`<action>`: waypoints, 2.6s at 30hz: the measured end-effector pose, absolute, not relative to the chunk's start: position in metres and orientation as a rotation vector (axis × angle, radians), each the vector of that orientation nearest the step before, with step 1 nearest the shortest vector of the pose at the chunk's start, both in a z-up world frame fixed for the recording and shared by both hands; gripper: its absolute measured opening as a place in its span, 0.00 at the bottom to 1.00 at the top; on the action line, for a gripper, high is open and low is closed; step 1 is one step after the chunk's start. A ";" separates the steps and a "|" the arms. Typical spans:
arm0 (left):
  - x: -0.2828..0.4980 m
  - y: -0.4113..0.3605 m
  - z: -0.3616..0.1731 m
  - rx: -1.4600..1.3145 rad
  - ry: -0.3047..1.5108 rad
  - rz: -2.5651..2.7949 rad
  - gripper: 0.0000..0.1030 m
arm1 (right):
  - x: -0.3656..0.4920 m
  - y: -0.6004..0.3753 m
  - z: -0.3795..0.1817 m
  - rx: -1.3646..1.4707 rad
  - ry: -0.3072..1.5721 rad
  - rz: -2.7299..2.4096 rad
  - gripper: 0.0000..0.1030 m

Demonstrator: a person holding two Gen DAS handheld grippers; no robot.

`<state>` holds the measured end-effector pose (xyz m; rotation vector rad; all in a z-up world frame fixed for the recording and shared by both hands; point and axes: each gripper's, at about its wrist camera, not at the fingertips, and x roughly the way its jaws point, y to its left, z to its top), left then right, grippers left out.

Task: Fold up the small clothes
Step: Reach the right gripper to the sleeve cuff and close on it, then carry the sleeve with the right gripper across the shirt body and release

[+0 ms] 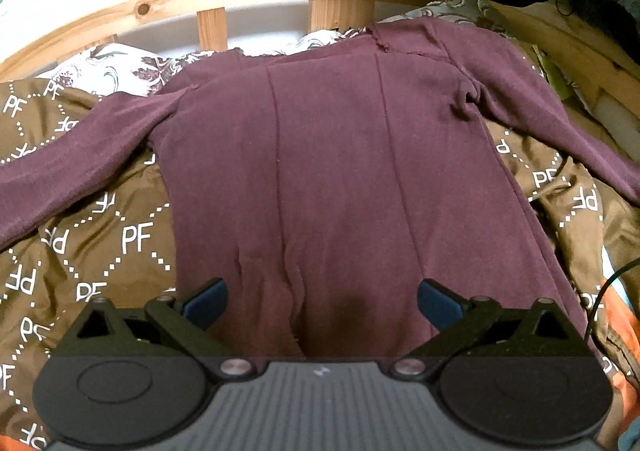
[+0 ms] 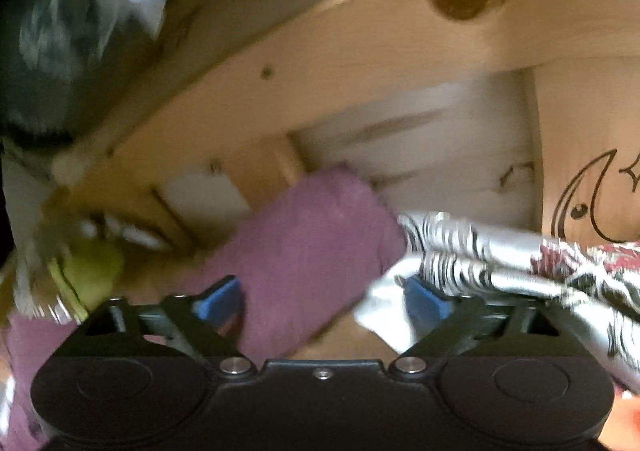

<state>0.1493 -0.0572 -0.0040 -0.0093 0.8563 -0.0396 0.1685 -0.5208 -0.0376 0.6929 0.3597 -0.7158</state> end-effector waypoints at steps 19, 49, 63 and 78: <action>0.126 0.007 0.024 -0.154 0.766 0.041 0.99 | 0.154 -0.381 0.051 0.020 0.003 -0.373 0.02; 0.113 0.083 0.031 -0.282 0.663 0.329 0.99 | 0.092 -0.155 -0.021 -0.483 0.267 0.810 0.67; 0.172 0.053 -0.001 -0.288 0.779 0.191 0.99 | 0.183 -0.307 -0.024 -0.152 0.395 0.237 0.89; 0.187 0.047 -0.024 -0.523 0.896 -0.060 0.04 | 0.200 -0.300 -0.055 -0.486 0.475 0.269 0.74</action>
